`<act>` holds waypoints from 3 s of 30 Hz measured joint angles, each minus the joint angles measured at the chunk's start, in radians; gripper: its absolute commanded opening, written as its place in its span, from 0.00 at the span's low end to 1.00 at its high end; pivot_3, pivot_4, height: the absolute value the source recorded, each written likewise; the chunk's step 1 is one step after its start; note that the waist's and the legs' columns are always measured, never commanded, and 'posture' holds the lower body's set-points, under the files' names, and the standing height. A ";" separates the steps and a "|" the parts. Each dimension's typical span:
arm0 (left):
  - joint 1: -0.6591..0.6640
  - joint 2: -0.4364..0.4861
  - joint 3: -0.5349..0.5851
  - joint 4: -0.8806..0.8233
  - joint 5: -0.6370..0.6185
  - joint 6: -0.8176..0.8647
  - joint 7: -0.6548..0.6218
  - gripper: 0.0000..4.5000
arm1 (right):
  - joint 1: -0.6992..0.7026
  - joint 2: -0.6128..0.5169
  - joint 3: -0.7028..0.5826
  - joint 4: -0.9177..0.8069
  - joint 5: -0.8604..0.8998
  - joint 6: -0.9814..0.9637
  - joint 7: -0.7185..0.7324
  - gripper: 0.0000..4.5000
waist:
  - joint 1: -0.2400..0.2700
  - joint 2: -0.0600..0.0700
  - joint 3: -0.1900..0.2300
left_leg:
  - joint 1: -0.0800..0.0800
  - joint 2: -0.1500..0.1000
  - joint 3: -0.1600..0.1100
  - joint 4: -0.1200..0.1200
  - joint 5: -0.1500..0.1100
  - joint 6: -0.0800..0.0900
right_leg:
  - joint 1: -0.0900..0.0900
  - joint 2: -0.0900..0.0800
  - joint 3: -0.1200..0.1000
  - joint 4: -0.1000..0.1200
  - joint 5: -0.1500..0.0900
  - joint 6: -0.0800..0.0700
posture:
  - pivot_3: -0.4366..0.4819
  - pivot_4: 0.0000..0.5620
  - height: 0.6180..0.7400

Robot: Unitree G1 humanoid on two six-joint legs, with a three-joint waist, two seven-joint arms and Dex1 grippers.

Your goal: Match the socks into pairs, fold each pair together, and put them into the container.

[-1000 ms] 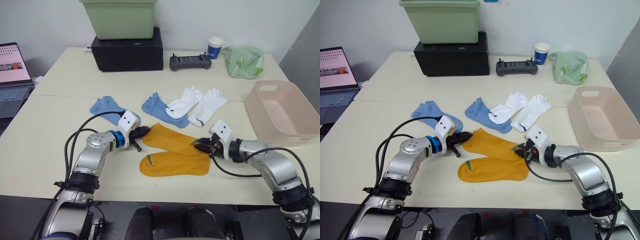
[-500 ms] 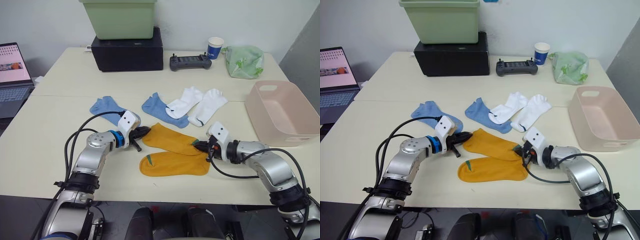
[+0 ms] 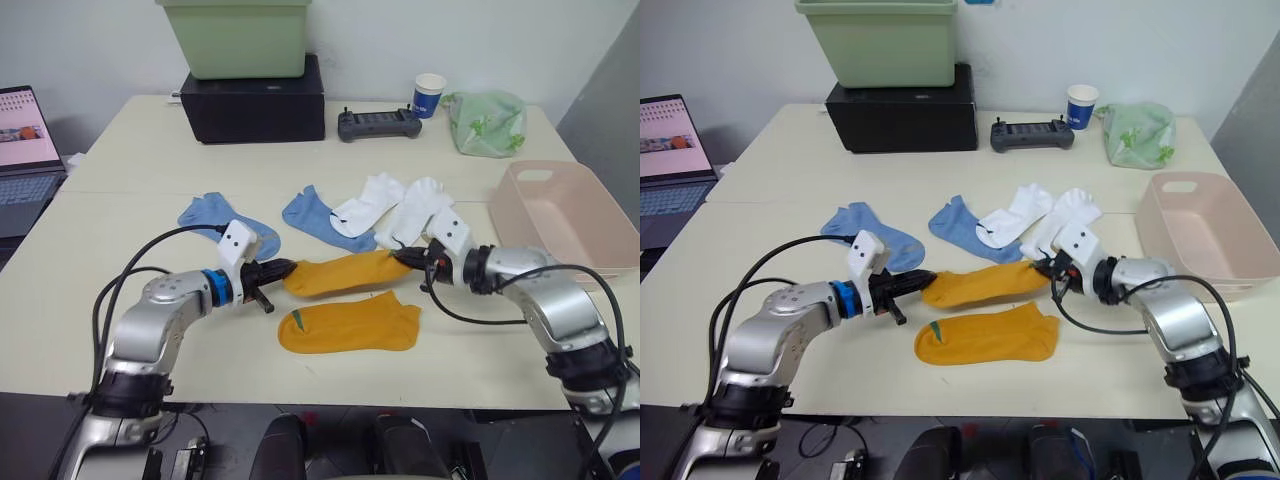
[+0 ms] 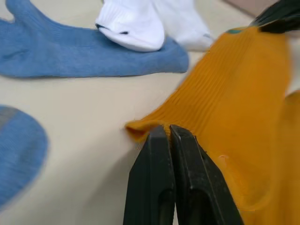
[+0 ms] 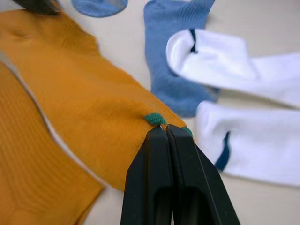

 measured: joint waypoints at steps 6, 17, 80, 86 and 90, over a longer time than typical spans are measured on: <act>0.139 -0.164 0.073 -0.312 -0.143 0.248 0.279 0.00 | -0.062 0.060 0.076 0.161 -0.081 -0.147 0.045 0.01 | 0.003 0.000 0.000 | 0.000 0.001 0.001 0.000 0.000 0.000 | 0.001 0.001 -0.001 0.000 0.000 0.000 | 0.48 0.27 1.00; 0.270 -0.190 0.043 -0.390 -0.195 0.280 0.383 0.58 | -0.059 0.107 0.068 0.252 -0.105 -0.224 0.066 0.60 | 0.003 0.000 0.000 | 0.002 0.000 0.001 0.000 0.000 0.000 | 0.002 0.001 -0.001 -0.001 0.000 0.000 | 0.48 0.27 1.00; -0.168 0.200 -0.186 0.191 -0.033 -0.101 -0.377 0.01 | -0.046 0.228 -0.208 -0.030 0.255 0.404 -0.163 0.00 | 0.000 0.001 0.001 | -0.012 0.001 0.002 0.001 0.000 0.000 | -0.016 0.002 0.000 0.009 0.000 -0.001 | 0.48 0.27 1.00; -0.111 0.042 -0.062 -0.032 -0.354 0.159 -0.202 0.01 | -0.172 0.248 -0.164 -0.030 0.273 0.414 -0.148 0.00 | -0.002 0.001 0.000 | -0.011 0.001 0.001 0.002 0.000 0.000 | -0.016 0.002 0.000 0.009 0.000 -0.001 | 0.48 0.27 1.00; -0.041 -0.056 -0.060 -0.062 -0.406 0.202 -0.053 0.01 | -0.203 0.265 -0.075 0.041 0.248 0.396 -0.116 0.00 | -0.001 0.001 0.000 | -0.011 0.001 0.001 0.002 0.000 0.000 | -0.015 0.002 0.000 0.009 0.000 -0.001 | 0.48 0.27 1.00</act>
